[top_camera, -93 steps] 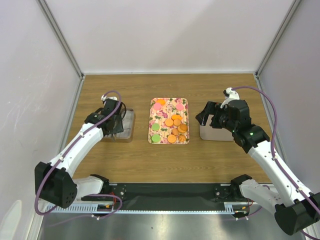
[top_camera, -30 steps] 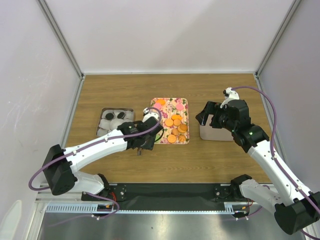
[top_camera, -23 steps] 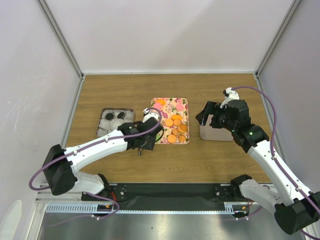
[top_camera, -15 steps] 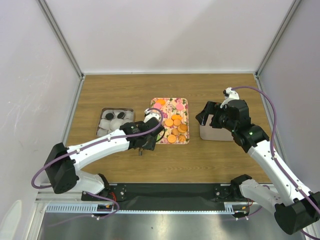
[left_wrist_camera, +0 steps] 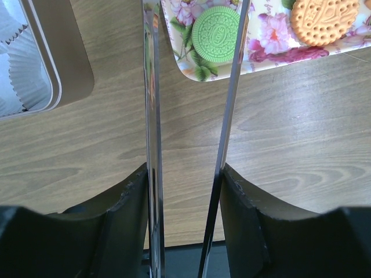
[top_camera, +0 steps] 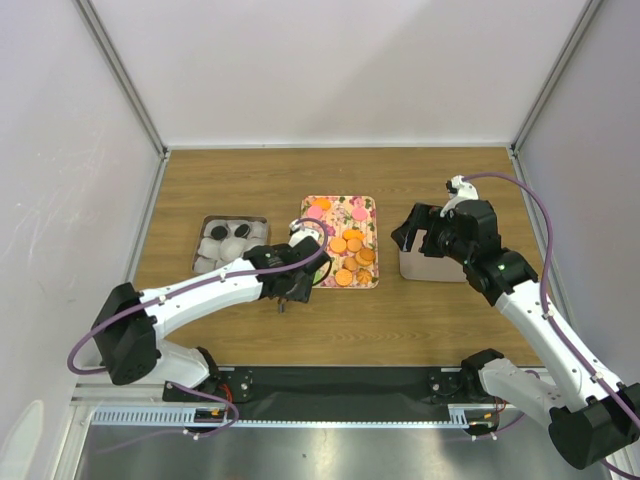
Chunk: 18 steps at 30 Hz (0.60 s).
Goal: Pack the cookies
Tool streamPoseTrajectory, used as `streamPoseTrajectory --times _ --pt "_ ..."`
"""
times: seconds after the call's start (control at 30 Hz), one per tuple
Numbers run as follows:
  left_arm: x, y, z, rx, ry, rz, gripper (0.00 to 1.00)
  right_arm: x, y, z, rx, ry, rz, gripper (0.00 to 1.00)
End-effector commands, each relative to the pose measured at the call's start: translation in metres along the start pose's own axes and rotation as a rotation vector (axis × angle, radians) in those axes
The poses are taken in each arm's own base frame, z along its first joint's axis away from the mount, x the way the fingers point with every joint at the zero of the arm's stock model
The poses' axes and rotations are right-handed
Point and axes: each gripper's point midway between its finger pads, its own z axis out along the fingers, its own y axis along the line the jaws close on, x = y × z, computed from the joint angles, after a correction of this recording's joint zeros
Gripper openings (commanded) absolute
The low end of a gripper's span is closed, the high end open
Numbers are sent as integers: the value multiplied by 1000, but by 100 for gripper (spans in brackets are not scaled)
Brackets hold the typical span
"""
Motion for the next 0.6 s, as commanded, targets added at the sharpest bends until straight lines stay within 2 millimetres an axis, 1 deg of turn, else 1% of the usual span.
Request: streamPoseTrajectory --times 0.0,0.33,0.57 --pt "-5 -3 2 -1 -22 -24 53 -5 -1 -1 2 -24 -12 95" --pt "-5 -9 5 19 -6 -11 51 -6 0 -2 -3 -29 -13 95" --pt "-6 -11 7 14 3 -2 48 -5 -1 -2 0 -28 -14 95"
